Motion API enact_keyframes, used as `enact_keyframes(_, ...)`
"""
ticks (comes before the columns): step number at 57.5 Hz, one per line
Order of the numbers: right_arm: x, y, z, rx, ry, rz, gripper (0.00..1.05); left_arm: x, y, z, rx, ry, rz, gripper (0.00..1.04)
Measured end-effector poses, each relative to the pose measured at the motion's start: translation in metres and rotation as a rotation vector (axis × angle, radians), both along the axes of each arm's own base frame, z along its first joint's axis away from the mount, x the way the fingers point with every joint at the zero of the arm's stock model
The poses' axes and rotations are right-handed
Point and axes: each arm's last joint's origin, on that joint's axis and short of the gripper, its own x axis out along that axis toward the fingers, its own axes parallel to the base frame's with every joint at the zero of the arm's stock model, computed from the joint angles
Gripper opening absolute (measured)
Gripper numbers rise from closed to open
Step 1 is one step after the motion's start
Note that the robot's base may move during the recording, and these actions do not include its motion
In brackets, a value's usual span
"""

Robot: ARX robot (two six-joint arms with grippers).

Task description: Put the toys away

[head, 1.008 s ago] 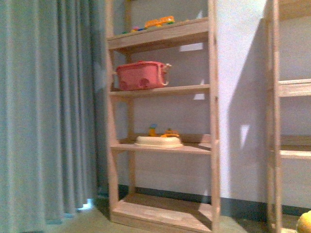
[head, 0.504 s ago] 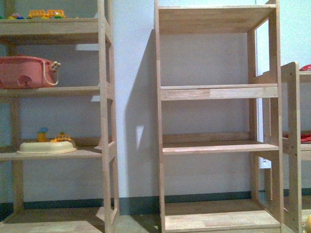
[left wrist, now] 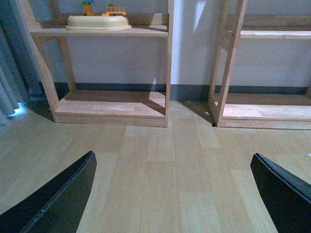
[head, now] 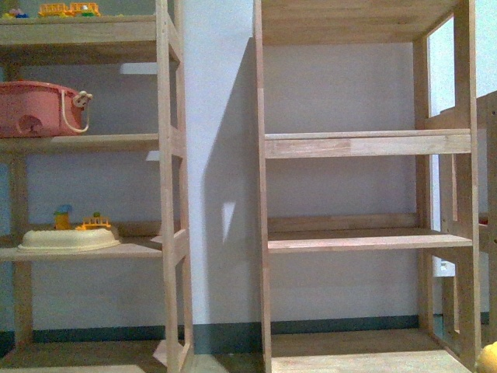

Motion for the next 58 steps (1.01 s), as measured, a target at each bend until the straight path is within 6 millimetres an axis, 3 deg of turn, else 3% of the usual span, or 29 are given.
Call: enact_keyframes(58, 0.0, -0.0001, 0.0, 0.0, 0.0, -0.002, 0.1, 0.0, 0.0, 0.0, 0.0, 0.0, 0.0, 0.98)
